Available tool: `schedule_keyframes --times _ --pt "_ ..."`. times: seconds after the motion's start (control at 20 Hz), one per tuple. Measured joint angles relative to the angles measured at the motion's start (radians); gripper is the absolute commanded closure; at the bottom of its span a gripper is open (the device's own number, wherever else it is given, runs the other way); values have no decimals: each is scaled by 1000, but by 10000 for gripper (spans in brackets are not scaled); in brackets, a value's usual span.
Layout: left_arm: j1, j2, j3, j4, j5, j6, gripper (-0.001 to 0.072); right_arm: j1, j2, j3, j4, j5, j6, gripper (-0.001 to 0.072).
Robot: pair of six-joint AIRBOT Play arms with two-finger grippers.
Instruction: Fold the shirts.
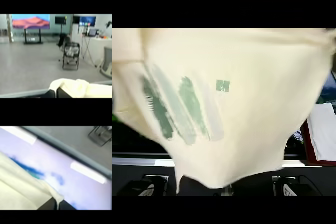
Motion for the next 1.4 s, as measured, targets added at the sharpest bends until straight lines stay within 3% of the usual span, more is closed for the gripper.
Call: schedule_keyframes --times 0.15,0.3,0.6,0.65,0.7,0.75,0.8,0.85,0.9,0.95,1.0,1.05,1.15,1.3,1.4 --pt "0 -122 -174 13 -3 -2 676 0 -185 -66 -24 -2 -5 692" --pt "0 -275 -306 2 79 -3 675 0 -373 -99 -29 -111 71 692" --pt "-1 -550 -381 -195 169 -4 671 -1 -580 -116 52 -223 242 692" --pt "-3 -577 -385 -228 174 -4 637 -1 -600 -116 74 -231 253 691" --pt "-6 -601 -387 -258 179 -4 617 2 -616 -117 87 -230 261 612" --pt "-8 -619 -388 -278 180 -4 465 4 -629 -118 102 -232 268 389" --pt "-8 -632 -386 -296 177 -4 137 5 -636 -118 111 -234 271 215" --pt "-1 -641 -376 -308 166 -4 45 3 -637 -118 118 -235 265 208" --pt "16 -648 -359 -315 142 -5 49 -3 -632 -117 119 -224 247 207" --pt "42 -653 -333 -315 104 -4 125 -14 -620 -117 112 -204 226 208" --pt "72 -656 -306 -315 55 -4 283 -29 -608 -117 95 -179 209 224" --pt "110 -658 -280 -309 -8 -4 352 -51 -599 -117 74 -135 194 232" --pt "190 -664 -255 -288 -144 -4 304 -106 -585 -124 36 -37 175 366" --pt "271 -674 -305 -257 -322 6 303 -174 -577 -165 12 89 151 366" --pt "296 -681 -373 -247 -362 11 304 -193 -575 -200 7 142 130 366"
